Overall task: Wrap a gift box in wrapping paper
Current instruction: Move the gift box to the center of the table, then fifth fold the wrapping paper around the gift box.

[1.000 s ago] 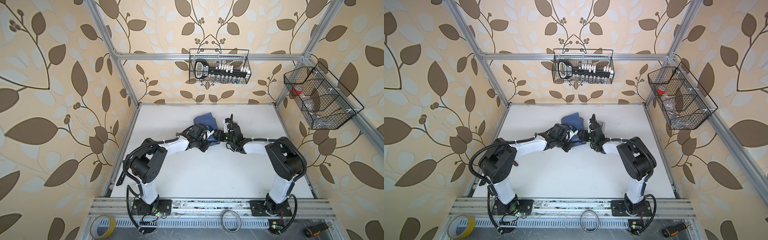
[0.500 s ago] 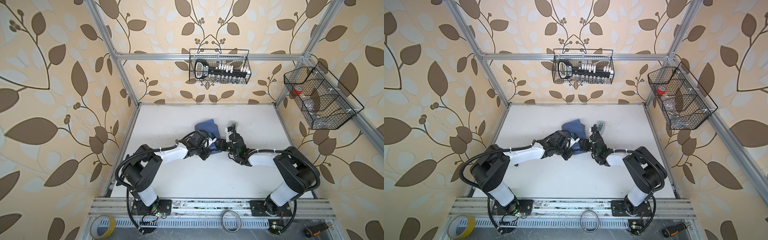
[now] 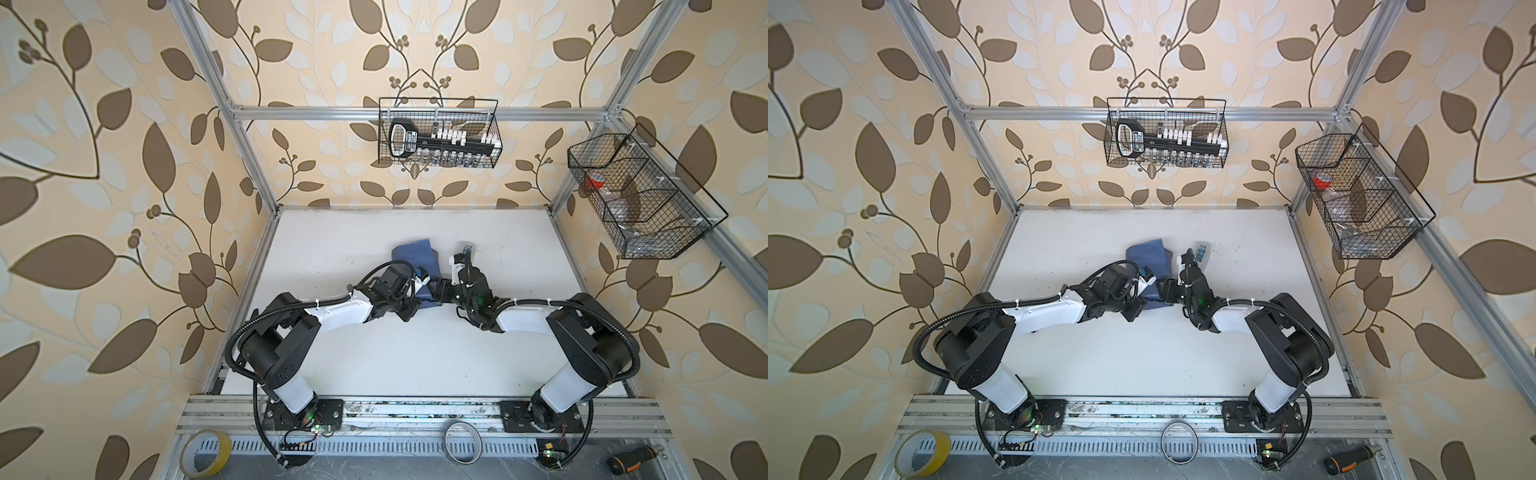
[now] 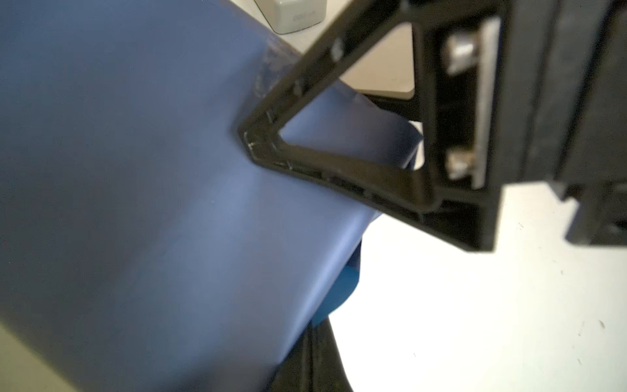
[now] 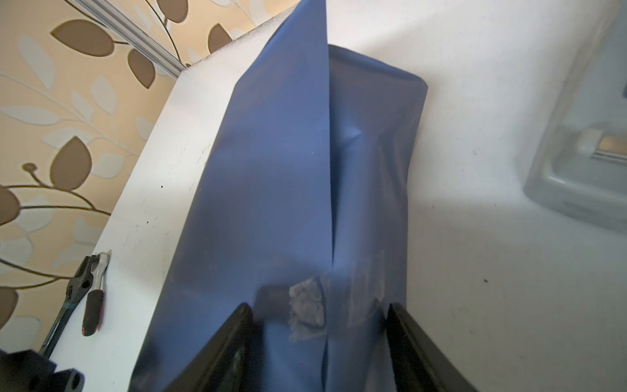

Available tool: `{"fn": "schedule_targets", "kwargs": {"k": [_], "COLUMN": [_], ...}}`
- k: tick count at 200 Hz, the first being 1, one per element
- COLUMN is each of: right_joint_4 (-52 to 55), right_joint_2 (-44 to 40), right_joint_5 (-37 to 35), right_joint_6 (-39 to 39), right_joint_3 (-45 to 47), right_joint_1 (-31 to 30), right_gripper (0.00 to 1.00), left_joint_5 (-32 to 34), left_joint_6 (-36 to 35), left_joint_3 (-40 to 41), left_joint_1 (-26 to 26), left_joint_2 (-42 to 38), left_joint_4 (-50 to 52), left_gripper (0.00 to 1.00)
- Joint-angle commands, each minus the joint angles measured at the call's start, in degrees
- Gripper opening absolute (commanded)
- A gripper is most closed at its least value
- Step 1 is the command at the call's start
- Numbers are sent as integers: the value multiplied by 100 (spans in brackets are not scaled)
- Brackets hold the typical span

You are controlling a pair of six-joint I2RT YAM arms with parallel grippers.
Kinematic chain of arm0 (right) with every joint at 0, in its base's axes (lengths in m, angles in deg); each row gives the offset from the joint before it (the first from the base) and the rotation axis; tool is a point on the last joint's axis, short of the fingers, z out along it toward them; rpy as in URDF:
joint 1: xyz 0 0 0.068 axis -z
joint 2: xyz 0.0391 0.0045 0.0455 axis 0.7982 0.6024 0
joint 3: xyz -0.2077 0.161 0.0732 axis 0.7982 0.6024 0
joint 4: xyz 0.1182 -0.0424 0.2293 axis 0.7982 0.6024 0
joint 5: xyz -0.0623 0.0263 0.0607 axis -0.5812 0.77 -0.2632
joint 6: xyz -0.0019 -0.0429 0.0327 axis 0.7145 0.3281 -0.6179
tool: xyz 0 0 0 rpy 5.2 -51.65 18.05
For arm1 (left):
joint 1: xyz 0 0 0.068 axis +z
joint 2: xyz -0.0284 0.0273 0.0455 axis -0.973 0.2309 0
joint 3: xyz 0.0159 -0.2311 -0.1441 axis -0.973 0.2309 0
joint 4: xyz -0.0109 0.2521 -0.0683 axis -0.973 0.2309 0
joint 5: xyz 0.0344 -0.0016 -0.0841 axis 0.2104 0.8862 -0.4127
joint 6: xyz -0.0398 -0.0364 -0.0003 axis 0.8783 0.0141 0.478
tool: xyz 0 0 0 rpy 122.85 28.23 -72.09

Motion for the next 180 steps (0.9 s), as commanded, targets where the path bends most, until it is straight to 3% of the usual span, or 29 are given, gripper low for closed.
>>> {"fn": "schedule_targets", "kwargs": {"k": [1,104,158,180], "right_joint_4": [1106,1297,1271,932], "right_joint_2": [162,-592,-1426,-1533], "right_joint_5": [196,613,129,84], "right_joint_6": [320,915,1241,1386], "right_joint_3": [126,4,843,1223], "right_joint_1": [-14,227,286,158], "right_gripper": [63,74,82,91], "left_joint_5": [395,383,284,264], "left_joint_6": [-92,-239,-257,-248], "left_joint_3": [60,175,156,161], "left_joint_1": [-10,-64,-65,-62], "left_joint_2": [-201,-229,-246,-265], "left_joint_4": [-426,-500,-491,-499], "left_gripper": [0,0,0,0]}}
